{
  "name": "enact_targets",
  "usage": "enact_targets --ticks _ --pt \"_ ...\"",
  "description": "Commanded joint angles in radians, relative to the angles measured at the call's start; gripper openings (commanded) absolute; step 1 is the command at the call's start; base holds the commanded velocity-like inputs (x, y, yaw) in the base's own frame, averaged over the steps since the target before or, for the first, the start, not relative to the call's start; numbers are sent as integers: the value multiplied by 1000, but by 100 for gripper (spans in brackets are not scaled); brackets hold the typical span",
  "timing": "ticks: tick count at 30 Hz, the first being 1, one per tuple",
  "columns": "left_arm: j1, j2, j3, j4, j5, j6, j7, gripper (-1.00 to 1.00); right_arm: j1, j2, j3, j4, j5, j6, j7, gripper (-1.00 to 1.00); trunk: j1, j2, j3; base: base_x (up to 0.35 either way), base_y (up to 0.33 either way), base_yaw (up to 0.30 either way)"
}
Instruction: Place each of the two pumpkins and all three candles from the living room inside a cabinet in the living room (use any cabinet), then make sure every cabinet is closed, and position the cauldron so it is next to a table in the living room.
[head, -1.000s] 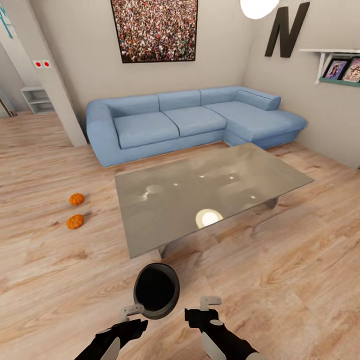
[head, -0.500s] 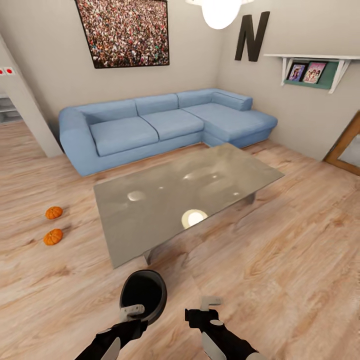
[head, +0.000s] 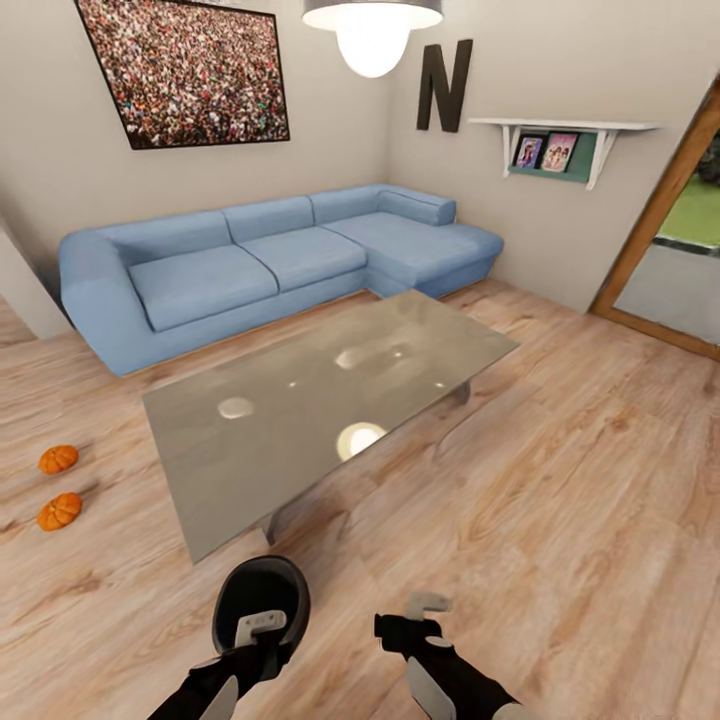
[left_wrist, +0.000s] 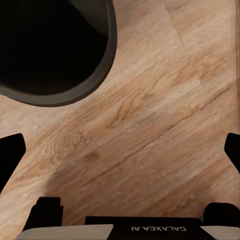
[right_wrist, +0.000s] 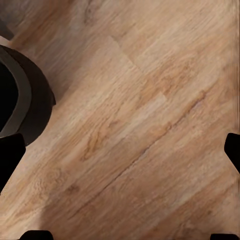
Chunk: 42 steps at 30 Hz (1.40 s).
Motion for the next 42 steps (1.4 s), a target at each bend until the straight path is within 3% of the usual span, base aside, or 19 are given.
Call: enact_targets --ticks 1,4,11,15,22,35,42 --pt "0 2 -7 -2 10 3 8 100 -1 -1 -3 -1 -5 4 -8 100 -4 7 3 0 0 -254" --pt "0 2 -7 0 9 3 18 100 -1 -1 -40 6 -6 2 -8 100 -15 28 16 0 0 -253" --pt "0 -4 -10 3 8 3 108 100 -1 0 -112 11 -8 -12 -9 100 -42 77 45 0 0 -245" --pt "0 -6 -11 3 5 3 119 100 2 0 -164 11 -8 -26 -10 100 -58 105 62 0 0 -241" --pt "0 -7 -15 4 -3 1 121 100 6 -1 -261 43 -8 -31 -9 100 -58 105 70 0 0 -240" --pt "0 -8 -22 -7 -2 -3 119 100 6 -2 -279 62 -10 -31 -10 100 -58 105 84 4 0 -240" --pt "0 -8 -23 -7 -6 -4 121 100 6 -2 -278 84 -85 -33 -7 100 -58 105 92 187 -12 -239"
